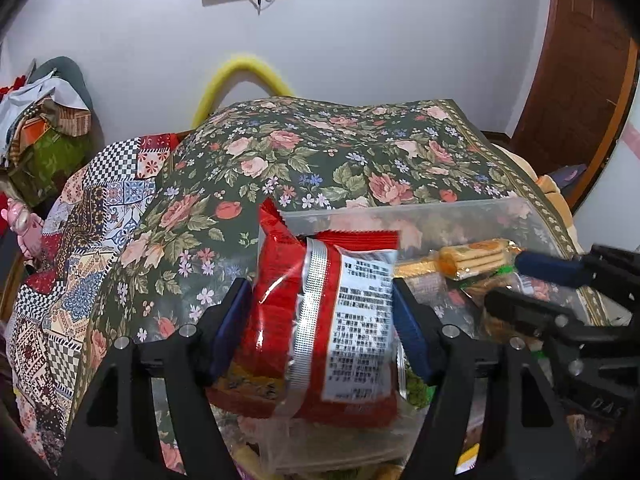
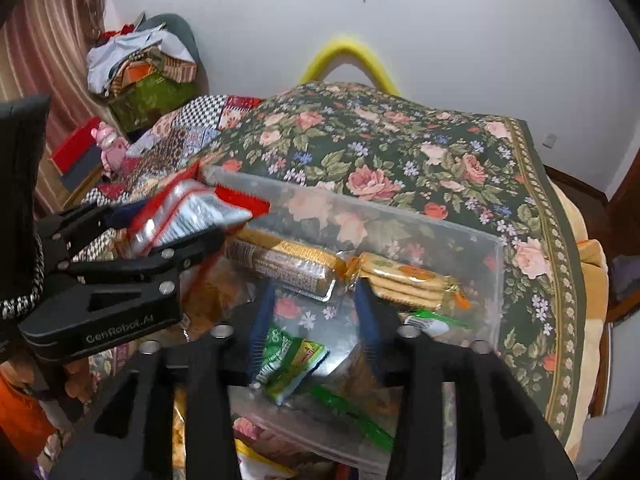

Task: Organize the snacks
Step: 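Lower the red pack and pea bag into the clear box and open both tools, then grasp the purple-labelled roll with the left tool while the right tool grasps the bagged loaf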

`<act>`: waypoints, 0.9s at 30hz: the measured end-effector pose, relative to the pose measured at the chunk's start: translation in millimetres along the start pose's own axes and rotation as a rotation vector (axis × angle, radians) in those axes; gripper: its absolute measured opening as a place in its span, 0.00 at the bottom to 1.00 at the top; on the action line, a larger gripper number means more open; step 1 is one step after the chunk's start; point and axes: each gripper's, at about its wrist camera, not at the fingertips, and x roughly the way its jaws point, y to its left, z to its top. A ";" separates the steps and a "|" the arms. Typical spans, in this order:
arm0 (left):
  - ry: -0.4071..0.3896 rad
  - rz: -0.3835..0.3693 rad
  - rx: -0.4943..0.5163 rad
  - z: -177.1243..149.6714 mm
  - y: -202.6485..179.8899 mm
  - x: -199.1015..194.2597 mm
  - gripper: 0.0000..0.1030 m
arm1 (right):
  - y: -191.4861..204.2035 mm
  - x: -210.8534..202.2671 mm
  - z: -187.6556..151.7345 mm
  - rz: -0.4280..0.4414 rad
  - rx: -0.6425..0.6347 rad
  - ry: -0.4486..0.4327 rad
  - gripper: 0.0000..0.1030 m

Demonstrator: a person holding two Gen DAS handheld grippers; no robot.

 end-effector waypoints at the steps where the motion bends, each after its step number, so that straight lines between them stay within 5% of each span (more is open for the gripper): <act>1: -0.003 -0.009 -0.001 -0.9 0.4 -4.0 0.68 | -1.2 -4.9 -0.1 0.002 0.004 -0.008 0.42; 16: -0.041 -0.022 0.018 -43.1 18.5 -83.5 0.77 | -2.0 -82.0 -38.5 -0.035 -0.003 -0.124 0.57; 27: 0.059 0.004 0.019 -101.7 33.7 -72.8 0.81 | -0.5 -78.9 -95.5 -0.049 0.015 -0.032 0.60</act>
